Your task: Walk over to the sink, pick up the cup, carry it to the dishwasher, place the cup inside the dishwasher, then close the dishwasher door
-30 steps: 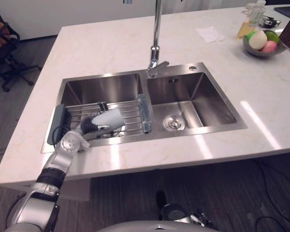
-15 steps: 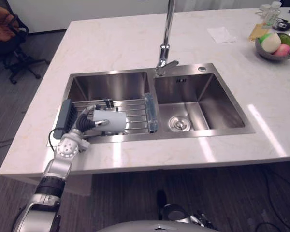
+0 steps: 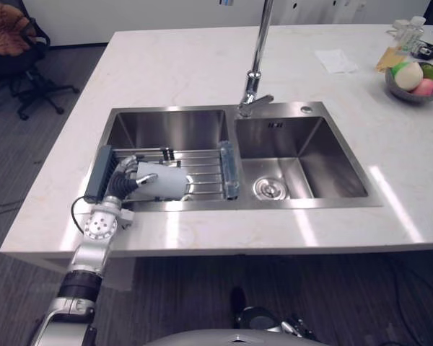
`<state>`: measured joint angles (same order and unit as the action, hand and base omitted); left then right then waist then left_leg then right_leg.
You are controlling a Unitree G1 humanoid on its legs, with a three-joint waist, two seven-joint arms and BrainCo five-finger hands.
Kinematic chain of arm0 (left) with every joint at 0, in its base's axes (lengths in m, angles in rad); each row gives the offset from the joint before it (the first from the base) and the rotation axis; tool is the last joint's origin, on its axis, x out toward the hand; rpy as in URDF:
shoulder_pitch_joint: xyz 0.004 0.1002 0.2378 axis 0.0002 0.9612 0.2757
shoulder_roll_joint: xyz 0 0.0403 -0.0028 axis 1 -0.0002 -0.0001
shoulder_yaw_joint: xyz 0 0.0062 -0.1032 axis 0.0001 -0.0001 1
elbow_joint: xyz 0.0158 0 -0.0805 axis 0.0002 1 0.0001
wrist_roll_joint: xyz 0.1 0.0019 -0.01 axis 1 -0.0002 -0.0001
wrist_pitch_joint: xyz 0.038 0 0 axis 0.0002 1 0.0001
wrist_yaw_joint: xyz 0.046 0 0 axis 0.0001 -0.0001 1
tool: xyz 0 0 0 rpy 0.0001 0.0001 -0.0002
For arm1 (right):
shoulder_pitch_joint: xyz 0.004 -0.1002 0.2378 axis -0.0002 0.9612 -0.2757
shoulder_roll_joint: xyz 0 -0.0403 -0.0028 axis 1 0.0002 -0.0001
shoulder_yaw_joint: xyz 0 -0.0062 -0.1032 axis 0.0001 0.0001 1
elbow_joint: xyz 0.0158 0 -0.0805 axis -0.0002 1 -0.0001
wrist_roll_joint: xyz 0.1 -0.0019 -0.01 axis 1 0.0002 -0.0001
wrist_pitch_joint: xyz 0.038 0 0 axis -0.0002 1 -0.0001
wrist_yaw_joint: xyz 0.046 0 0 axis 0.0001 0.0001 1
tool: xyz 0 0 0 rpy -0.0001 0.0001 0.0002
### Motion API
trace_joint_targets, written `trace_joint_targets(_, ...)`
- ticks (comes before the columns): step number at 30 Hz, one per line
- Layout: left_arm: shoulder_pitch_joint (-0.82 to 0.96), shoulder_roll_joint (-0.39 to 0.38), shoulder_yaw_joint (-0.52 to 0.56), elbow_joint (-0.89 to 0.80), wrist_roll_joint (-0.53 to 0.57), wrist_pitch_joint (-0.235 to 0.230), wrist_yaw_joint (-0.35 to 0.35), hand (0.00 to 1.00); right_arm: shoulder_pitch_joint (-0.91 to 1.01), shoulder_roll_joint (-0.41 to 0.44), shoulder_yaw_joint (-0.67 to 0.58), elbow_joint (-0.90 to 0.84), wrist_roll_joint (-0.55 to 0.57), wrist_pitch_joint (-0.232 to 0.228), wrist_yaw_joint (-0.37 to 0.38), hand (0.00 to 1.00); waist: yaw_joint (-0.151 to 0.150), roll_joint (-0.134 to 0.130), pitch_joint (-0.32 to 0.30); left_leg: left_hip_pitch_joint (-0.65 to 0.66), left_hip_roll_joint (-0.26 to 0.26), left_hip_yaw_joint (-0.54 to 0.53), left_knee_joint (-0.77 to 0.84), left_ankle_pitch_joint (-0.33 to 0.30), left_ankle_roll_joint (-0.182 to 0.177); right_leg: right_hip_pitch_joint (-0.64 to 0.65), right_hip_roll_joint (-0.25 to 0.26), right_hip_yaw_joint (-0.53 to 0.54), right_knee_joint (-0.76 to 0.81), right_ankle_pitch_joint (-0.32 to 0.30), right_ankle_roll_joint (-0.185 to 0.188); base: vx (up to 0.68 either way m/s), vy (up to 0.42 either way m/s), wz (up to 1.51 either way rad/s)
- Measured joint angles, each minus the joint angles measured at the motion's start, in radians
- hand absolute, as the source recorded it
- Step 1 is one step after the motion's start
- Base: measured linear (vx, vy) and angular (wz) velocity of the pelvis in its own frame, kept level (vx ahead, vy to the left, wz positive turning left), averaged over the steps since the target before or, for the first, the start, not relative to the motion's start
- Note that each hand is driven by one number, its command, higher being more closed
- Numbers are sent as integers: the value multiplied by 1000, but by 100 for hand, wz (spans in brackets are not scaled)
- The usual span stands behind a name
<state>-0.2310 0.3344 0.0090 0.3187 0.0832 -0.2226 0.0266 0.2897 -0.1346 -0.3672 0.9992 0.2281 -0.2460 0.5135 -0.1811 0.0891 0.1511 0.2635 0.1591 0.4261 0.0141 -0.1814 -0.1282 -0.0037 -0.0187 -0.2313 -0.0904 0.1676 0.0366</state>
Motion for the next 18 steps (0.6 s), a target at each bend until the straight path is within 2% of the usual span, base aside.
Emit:
trace_joint_targets(3,0,0,2,-31,89,-19,87,0,0,1,1,0,0,-8,0,0,1,-2,-1,-1,0,-7,0,0,0,1,0,-2,0,0,0,-36,-8,2)
trace_joint_targets(8,0,-3,12,-40,166,-26,194,0,0,5,1,0,0,-13,-2,0,0,-3,-2,-1,0,-8,0,0,0,1,0,-2,0,0,0,-40,-11,0)
trace_joint_targets(13,0,-26,28,-65,208,-27,242,0,0,9,4,0,0,-13,-18,0,0,-7,-4,-1,0,-8,0,0,0,1,0,-2,0,0,0,-27,-7,0)
trace_joint_targets(15,-2,-28,29,-73,262,-34,257,0,0,10,4,0,0,-13,-20,0,-1,-10,-5,-1,0,-7,0,0,0,1,0,-2,0,0,0,-16,-3,0)
trace_joint_targets(18,-9,-22,27,-74,399,-49,270,0,0,11,4,0,0,-14,-20,0,-3,-11,-6,-1,0,-6,0,0,0,0,0,-1,0,0,0,0,0,0)
